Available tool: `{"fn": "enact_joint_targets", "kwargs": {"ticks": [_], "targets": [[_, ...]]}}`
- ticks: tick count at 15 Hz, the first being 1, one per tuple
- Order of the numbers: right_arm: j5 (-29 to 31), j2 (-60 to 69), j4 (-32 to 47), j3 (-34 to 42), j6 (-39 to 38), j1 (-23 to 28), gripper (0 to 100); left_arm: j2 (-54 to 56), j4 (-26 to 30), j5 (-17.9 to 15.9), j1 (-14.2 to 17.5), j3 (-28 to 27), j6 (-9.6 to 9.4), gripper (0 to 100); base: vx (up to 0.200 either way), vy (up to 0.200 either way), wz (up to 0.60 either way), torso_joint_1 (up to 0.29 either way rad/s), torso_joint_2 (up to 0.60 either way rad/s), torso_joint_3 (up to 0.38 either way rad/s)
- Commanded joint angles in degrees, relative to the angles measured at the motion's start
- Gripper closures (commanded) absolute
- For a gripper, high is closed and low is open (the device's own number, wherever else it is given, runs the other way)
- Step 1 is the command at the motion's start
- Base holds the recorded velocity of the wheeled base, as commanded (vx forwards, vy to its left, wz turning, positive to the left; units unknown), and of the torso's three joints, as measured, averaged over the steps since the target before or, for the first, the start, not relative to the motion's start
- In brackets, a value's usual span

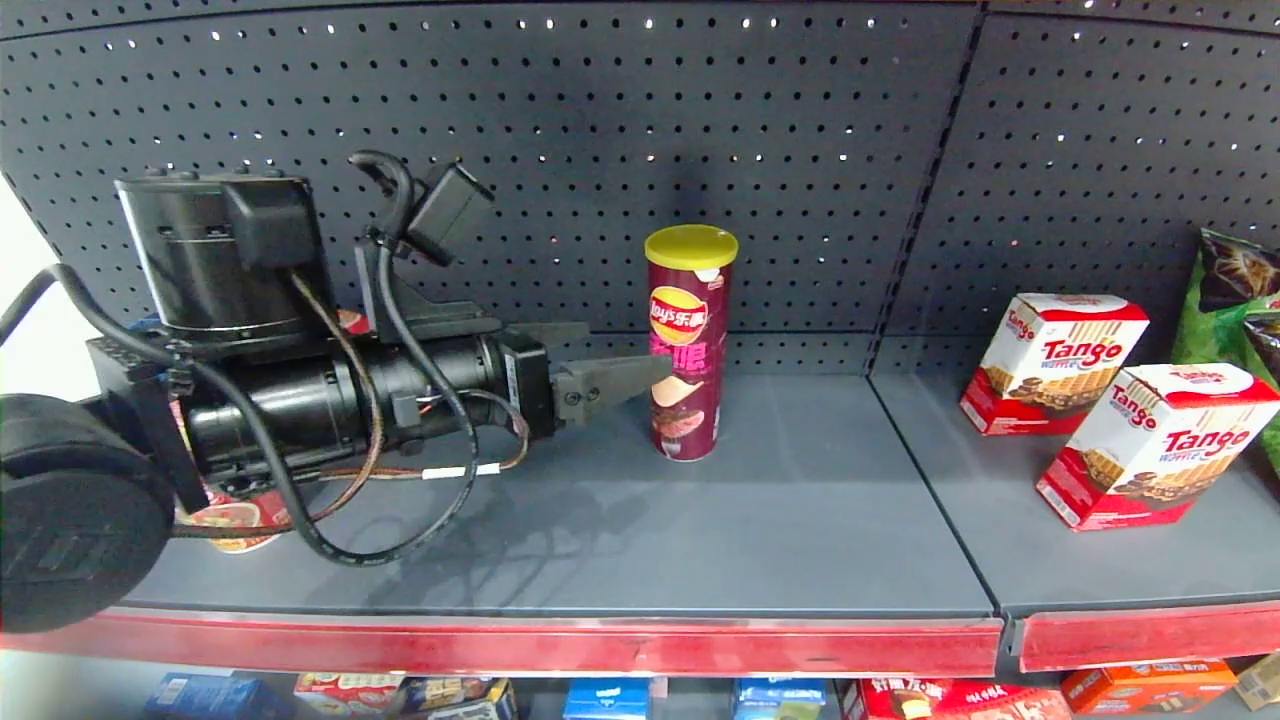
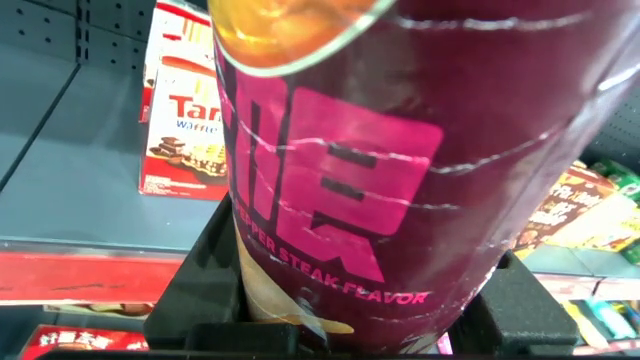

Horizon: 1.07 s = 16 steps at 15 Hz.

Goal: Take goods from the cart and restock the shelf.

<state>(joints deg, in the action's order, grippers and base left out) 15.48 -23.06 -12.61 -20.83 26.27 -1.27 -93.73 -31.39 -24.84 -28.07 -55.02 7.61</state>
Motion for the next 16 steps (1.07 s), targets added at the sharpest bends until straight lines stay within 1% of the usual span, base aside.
{"fn": "enact_joint_targets", "kwargs": {"ticks": [1, 3, 6, 7, 10, 16], "targets": [[-0.01, 0.21, -0.05, 0.09, 0.1, 0.04, 100, -5.06, 0.01, -0.03, -0.05, -2.82, -1.1, 0, 0.0, 0.0, 0.0, 0.0, 0.0, 0.0], [0.69, 0.21, 0.04, 0.09, 0.1, 0.04, 100, -8.31, 0.01, -0.12, 0.13, -5.1, -2.6, 0, 0.0, 0.0, 0.0, 0.0, 0.0, 0.0], [0.95, 0.3, 0.04, 0.88, 0.45, 0.65, 100, -12.17, -0.07, -0.29, 1.36, -9.58, -2.6, 0, 0.0, 0.0, 0.0, 0.0, 0.0, 0.0], [0.87, 0.3, 0.04, 0.88, 0.62, 0.74, 100, -12.7, -0.07, -0.29, 1.36, -10.02, -2.6, 0, 0.0, 0.0, 0.0, 0.0, 0.0, 0.0], [0.87, 1.09, 0.3, 1.23, 0.98, 1.09, 100, -16.22, -0.25, -0.47, 1.71, -12.75, -4.18, 0, 0.0, 0.0, 0.0, 0.0, 0.0, 0.0], [0.95, 5.13, 6.36, 2.11, 1.06, 1.09, 100, -20.96, -0.25, -0.73, 1.53, -18.64, -4.18, 0, 0.0, 0.0, 0.0, 0.0, 0.0, 0.0]]}}
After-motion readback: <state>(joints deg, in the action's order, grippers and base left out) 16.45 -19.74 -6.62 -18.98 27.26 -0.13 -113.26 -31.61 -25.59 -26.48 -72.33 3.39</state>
